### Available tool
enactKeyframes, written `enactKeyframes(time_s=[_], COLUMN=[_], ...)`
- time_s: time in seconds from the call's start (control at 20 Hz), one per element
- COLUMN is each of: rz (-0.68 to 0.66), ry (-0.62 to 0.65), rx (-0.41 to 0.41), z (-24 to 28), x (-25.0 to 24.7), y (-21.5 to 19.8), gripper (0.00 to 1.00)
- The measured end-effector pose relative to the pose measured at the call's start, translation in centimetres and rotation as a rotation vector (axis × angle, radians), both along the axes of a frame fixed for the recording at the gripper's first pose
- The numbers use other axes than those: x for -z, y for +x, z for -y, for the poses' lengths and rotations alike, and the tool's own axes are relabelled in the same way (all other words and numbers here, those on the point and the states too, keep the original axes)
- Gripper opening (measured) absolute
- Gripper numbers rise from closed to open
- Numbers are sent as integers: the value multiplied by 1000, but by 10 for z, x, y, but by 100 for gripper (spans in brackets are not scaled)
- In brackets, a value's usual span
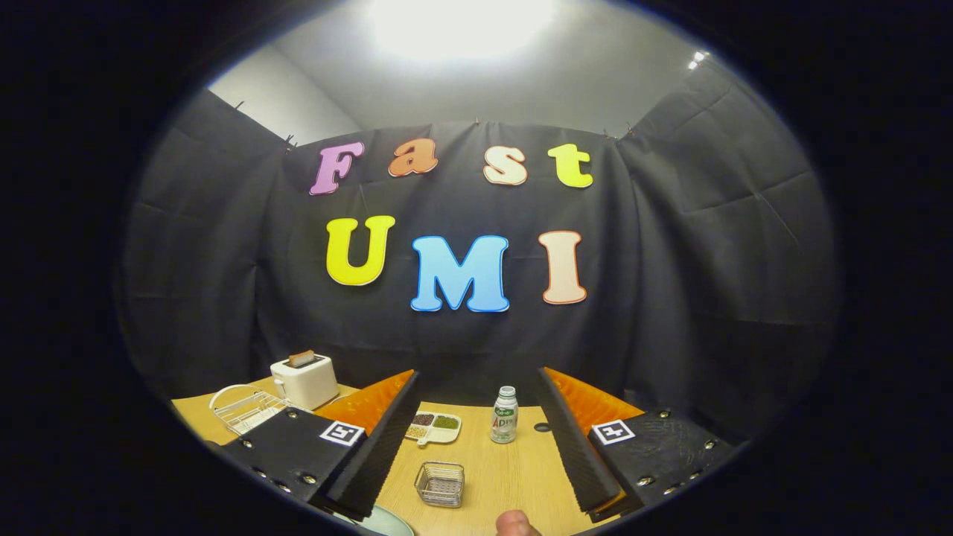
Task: Take the plate from the dish rack, then take the spoon from the basket and place it into the plate.
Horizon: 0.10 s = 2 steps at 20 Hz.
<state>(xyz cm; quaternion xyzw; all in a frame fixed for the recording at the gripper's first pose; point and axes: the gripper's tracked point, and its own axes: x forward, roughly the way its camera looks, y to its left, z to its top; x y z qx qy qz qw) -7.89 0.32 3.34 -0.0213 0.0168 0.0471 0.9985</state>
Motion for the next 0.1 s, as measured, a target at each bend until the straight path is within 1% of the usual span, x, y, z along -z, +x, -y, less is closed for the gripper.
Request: enactKeyframes(time_s=[0.1], rz=[1], ry=[13], rx=[6], z=[7], x=[3], y=[5], gripper=[96])
